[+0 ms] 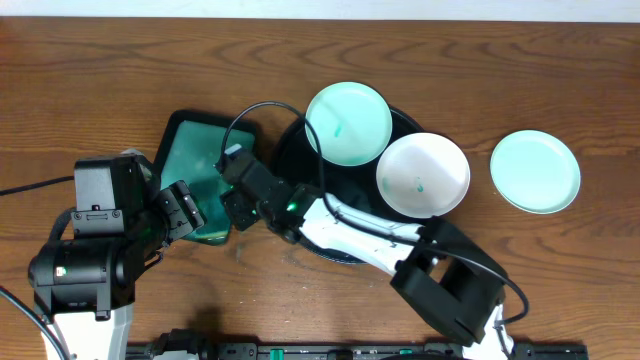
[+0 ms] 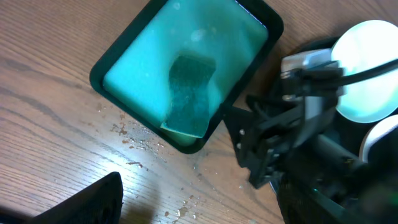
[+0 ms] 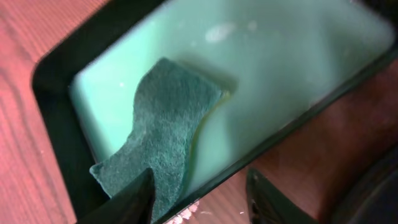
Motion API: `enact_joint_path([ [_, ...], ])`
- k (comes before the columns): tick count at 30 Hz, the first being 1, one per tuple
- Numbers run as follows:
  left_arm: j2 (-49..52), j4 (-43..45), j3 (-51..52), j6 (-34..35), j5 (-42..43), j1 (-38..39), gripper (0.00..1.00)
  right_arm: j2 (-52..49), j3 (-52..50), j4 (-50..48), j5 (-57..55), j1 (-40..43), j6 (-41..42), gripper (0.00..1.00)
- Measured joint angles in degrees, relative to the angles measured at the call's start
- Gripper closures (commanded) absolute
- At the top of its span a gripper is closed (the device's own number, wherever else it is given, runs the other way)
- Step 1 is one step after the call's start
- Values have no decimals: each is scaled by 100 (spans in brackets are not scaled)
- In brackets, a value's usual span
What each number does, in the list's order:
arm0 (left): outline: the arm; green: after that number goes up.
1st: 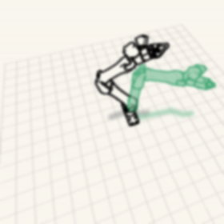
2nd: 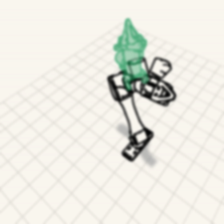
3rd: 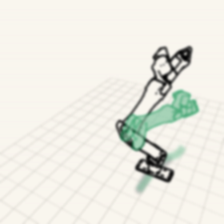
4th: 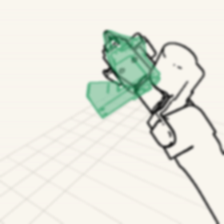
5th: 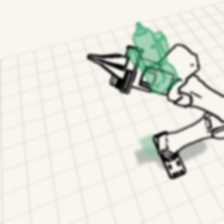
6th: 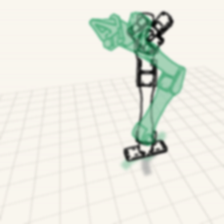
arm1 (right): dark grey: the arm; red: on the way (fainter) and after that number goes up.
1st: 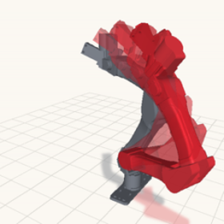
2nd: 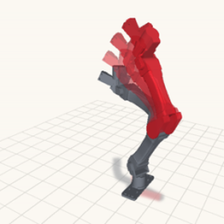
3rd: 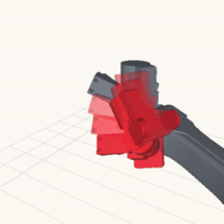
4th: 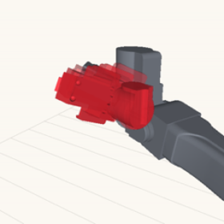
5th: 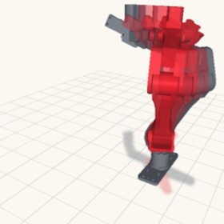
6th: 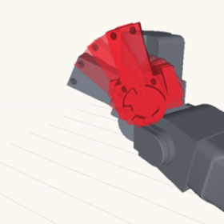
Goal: Clean dirty plates on tray and stack at the side
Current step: 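Move the right gripper back and grip the white plate rim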
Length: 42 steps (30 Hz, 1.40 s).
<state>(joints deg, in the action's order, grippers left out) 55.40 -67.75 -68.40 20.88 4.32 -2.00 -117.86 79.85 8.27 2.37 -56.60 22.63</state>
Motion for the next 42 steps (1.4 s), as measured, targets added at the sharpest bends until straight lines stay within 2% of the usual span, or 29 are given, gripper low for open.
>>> enact_joint_path([
  [2, 0, 0, 0, 0, 0, 0, 20, -83, 0, 39, -151, -28, 260, 77],
  [3, 0, 2, 0, 0, 0, 0, 20, -90, 0, 81, -210, -26, 378, 79],
  [6, 0, 2, 0, 0, 0, 0, 20, -90, 2, 380, -343, -26, 793, 80],
  [10, 0, 2, 0, 0, 0, 0, 20, -92, 2, 597, -533, -26, 1069, 88],
  [12, 0, 2, 0, 0, 0, 0, 20, -92, 2, 664, -625, -26, 1150, 73],
  [13, 0, 2, 0, 0, 0, 0, 20, -92, 2, 623, -643, -26, 1193, 69],
  [16, 0, 0, 0, 0, 0, 0, 20, -92, 2, 468, -514, -26, 1075, 67],
  [17, 0, 2, 0, 0, 0, 0, 20, -92, 4, 538, -476, -26, 1008, 64],
  [22, 0, 2, 0, 0, 0, 0, 20, 308, 4, 1460, -560, 192, 684, 58],
  [25, 0, 7, 0, 0, 0, 0, 20, 1405, 9, 1908, -590, 817, 581, 53],
  [28, 0, 278, 0, 7, 28, 0, 20, 2761, 61, 2529, -560, 1843, 533, 49],
  [32, 118, 407, 0, -149, 289, 7, 22, 3707, 125, 3394, -85, 3080, 490, 47],
  [36, 960, 164, 9, -442, 448, 140, 39, 3998, 120, 4419, 634, 4037, 223, 42],
  [39, 1967, 254, 9, -745, 479, 315, 45, 3980, 107, 4979, 1005, 4336, -74, 42],
  [42, 2889, 413, 24, -896, 479, 492, 46, 3950, 105, 5189, 1213, 4360, -271, 43],
])
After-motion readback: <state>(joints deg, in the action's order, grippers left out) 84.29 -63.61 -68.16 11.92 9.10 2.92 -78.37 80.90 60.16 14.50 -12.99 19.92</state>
